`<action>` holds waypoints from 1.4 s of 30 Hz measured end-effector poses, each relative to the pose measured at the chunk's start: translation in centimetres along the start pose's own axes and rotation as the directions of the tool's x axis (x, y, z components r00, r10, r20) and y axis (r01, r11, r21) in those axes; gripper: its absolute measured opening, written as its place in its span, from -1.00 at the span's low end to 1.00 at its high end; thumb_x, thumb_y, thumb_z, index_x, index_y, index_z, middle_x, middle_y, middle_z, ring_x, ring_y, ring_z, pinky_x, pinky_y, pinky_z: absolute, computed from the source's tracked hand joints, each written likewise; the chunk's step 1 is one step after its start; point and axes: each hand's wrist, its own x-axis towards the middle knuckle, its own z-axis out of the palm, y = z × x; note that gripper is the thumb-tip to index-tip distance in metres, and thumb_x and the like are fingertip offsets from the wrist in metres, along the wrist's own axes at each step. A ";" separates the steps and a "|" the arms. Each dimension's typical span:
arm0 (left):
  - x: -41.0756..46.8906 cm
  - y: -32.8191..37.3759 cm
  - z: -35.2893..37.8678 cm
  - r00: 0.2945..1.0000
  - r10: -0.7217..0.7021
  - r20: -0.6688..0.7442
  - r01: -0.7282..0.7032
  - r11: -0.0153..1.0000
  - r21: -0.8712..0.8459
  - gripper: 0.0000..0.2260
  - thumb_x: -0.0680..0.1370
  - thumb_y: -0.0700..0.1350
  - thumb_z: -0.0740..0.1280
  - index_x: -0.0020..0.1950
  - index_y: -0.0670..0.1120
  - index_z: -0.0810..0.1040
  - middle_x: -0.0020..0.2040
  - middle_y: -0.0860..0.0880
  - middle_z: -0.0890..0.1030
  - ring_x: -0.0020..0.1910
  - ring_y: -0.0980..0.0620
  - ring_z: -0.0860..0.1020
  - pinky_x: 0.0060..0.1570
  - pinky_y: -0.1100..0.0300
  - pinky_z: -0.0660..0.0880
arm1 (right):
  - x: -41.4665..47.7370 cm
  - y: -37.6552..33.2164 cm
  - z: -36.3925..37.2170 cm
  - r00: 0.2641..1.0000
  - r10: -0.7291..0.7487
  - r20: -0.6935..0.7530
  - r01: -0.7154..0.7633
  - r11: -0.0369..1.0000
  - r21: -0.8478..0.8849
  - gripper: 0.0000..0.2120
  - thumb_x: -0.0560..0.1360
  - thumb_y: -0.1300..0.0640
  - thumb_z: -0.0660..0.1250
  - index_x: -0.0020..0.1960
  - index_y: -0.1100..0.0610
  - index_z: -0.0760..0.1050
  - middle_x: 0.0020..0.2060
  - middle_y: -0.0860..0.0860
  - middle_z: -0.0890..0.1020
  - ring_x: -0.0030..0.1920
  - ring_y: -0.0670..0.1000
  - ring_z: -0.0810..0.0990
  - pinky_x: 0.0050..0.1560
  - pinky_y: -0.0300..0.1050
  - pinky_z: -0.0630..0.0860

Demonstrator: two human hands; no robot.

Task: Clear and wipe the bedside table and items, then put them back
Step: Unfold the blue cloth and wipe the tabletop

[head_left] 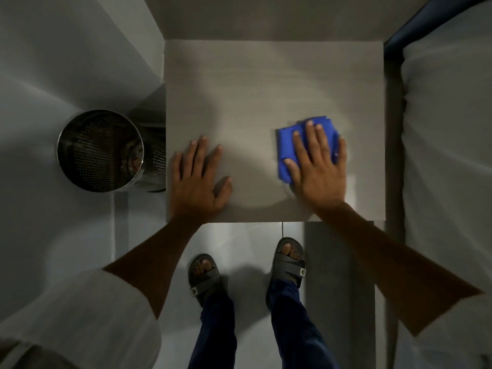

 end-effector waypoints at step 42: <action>-0.2 0.5 -1.0 0.999 -0.011 0.039 0.017 0.987 -0.158 -0.38 0.56 0.24 0.11 0.56 -0.03 0.22 0.58 -0.18 0.22 0.57 -0.18 0.17 0.52 -0.19 0.04 | 19.3 -13.8 -4.1 0.986 -0.114 0.123 0.095 0.985 0.145 -0.40 0.63 -0.16 -0.11 0.58 0.10 -0.07 0.59 0.13 -0.07 0.57 0.12 -0.15 0.49 0.24 -0.21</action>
